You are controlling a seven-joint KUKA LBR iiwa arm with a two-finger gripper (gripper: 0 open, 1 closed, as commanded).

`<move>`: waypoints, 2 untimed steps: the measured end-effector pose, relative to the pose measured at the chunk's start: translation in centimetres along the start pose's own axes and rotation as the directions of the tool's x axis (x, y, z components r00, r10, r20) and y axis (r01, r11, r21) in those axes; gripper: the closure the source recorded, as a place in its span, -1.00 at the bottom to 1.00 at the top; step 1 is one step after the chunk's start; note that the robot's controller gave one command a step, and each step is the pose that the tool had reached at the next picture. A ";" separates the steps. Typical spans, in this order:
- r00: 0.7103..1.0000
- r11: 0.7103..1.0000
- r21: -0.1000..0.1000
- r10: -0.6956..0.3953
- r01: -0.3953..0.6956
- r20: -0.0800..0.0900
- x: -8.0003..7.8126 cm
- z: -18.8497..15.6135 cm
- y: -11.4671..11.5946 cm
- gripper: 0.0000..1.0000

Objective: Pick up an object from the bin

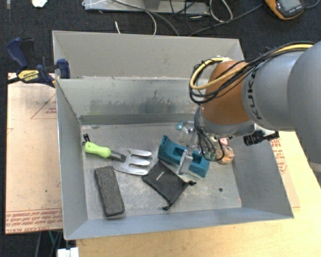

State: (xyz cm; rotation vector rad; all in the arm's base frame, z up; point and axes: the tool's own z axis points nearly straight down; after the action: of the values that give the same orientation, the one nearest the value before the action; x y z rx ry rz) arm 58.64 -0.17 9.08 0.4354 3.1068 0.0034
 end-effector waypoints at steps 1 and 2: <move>0.998 0.998 -0.001 -0.069 0.069 0.002 -0.1 1.3 0.5 -1.00; 0.990 0.990 0.001 0.138 -0.138 0.007 1.8 1.8 2.5 1.00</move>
Offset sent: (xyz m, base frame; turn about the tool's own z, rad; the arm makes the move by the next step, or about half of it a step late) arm -0.0127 0.0308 -0.0208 0.1399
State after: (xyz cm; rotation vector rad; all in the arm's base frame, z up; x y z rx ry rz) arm 57.65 2.72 7.27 0.6484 3.0633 0.0008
